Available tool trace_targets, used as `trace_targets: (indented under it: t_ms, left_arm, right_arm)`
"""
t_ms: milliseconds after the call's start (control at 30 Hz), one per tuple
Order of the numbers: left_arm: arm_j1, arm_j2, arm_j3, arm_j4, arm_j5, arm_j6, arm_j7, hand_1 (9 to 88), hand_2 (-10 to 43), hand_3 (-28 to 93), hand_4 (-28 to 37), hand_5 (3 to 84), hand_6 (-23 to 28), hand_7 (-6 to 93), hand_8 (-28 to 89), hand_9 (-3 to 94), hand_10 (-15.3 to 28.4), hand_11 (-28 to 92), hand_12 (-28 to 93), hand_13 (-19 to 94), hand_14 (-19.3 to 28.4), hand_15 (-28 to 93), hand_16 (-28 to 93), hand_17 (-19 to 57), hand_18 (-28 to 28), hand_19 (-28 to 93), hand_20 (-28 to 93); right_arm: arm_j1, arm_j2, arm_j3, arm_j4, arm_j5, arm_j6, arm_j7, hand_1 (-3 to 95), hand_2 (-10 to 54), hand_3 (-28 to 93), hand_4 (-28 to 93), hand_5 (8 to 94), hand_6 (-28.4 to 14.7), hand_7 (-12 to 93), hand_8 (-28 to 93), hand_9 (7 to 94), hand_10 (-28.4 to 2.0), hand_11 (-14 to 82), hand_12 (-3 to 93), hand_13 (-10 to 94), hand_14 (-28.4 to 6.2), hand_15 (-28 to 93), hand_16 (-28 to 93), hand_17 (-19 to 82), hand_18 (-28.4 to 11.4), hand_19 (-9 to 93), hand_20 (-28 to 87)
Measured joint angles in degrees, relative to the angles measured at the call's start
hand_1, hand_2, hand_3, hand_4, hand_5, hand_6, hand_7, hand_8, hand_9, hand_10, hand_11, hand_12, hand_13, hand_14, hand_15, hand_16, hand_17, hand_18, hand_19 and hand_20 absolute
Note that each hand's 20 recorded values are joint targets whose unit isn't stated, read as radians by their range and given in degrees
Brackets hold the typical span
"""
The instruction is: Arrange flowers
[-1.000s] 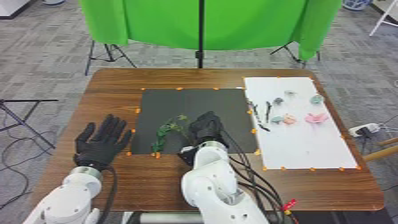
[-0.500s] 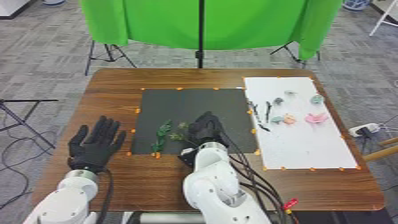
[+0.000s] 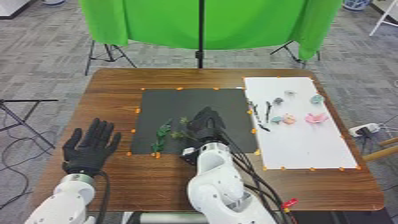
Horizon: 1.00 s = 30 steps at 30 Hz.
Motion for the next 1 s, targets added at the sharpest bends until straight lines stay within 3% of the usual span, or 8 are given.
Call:
trace_targets:
  t_ms: [133, 300, 433, 533, 733, 867, 1000]
  left_arm:
    - [0.1, -0.16, -0.05, 0.00, -0.03, -0.05, 0.04, 28.3, 13.5, 84, -28.3, 50.9, 10.8, 12.3, -9, 41.1, 16.0, 23, 11, 30, 16.0, 41, -9, -7.7, 13.7, 40, 15]
    - [0.5, -0.35, -0.38, -0.22, -0.10, -0.23, 0.31, 28.4, 13.7, 83, -28.3, 50.9, 10.8, 12.3, -9, 41.1, 16.1, 23, 11, 30, 16.0, 41, -9, -7.7, 13.7, 40, 15]
    - [1.2, -0.86, -1.06, -0.74, -0.20, -0.67, 0.85, 28.3, 13.8, 83, -28.3, 50.9, 10.8, 12.3, -9, 41.1, 16.2, 23, 11, 30, 15.9, 41, -9, -7.6, 13.7, 39, 15]
    - [2.3, -1.34, -1.85, -1.35, -0.24, -1.08, 1.52, 28.3, 13.9, 83, -28.3, 50.9, 10.8, 12.3, -9, 41.1, 16.1, 24, 11, 30, 16.0, 41, -9, -7.7, 13.7, 39, 15]
    - [5.3, -2.01, -3.49, -2.57, -0.40, -1.40, 2.82, 28.4, 14.1, 83, -28.3, 50.9, 10.8, 12.4, -9, 41.1, 16.1, 23, 11, 30, 16.0, 41, -9, -7.7, 13.7, 39, 15]
    - [5.9, -2.19, -3.58, -2.57, -0.44, -1.40, 3.02, 28.6, 14.4, 83, -28.3, 51.0, 10.7, 12.4, -9, 41.9, 16.1, 25, 12, 30, 16.4, 44, -8, -7.4, 14.1, 42, 17]
    - [5.8, -2.25, -3.33, -2.46, -0.44, -1.26, 2.89, 28.5, 14.7, 83, -28.3, 51.1, 10.9, 12.3, -9, 42.4, 16.3, 26, 12, 31, 16.7, 47, -8, -7.3, 14.5, 43, 19]
  right_arm:
    - [-0.1, 0.2, 0.1, -0.2, 0.0, -0.4, 0.0, 42.4, -9.5, 84, -25, 70.5, -8.4, 13, -12, 65.5, -21.7, 12.0, 13.4, 76, -13.1, 59, 21, 50, -24.7, 93, 50]
    - [-0.6, 1.0, 0.1, -1.4, 0.1, -0.7, -0.6, 41.4, -9.5, 82, -24, 70.7, -7.6, 9, -11, 64.6, -19.7, 9.7, 10.9, 79, -13.3, 50, 20, 51, -24.8, 93, 48]
    - [-1.2, 2.6, 0.1, -3.2, 0.1, -0.9, -1.6, 38.3, -9.5, 82, -22, 74.3, -8.4, 11, -11, 70.0, -21.9, 13.6, 14.1, 77, -14.0, 56, 22, 50, -25.2, 93, 49]
    - [-1.4, 4.9, 0.5, -5.2, -0.2, -1.7, -1.8, 35.3, -5.7, 82, -20, 77.3, -7.8, 12, -11, 73.0, -21.8, 14.1, 14.7, 77, -14.3, 58, 22, 51, -25.1, 93, 49]
    - [-2.7, 10.8, 4.3, -10.2, 1.2, -10.9, -1.1, 31.8, 0.8, 81, -19, 81.8, -8.3, 12, -11, 75.3, -22.8, 13.7, 15.3, 77, -14.7, 60, 23, 51, -25.1, 93, 50]
    - [-3.8, 13.1, 5.7, -10.7, 1.9, -15.2, -0.3, 30.0, 3.6, 80, -19, 82.1, -7.7, 12, -11, 79.0, -22.0, 26.0, 21.3, 74, -15.8, 73, 28, 51, -25.2, 93, 53]
    - [-4.6, 12.9, 5.9, -10.4, 2.6, -19.0, 0.0, 29.5, 4.3, 80, -18, 81.4, -7.5, 11, -11, 78.8, -21.5, 34.3, 25.2, 74, -15.6, 76, 30, 52, -25.2, 93, 57]
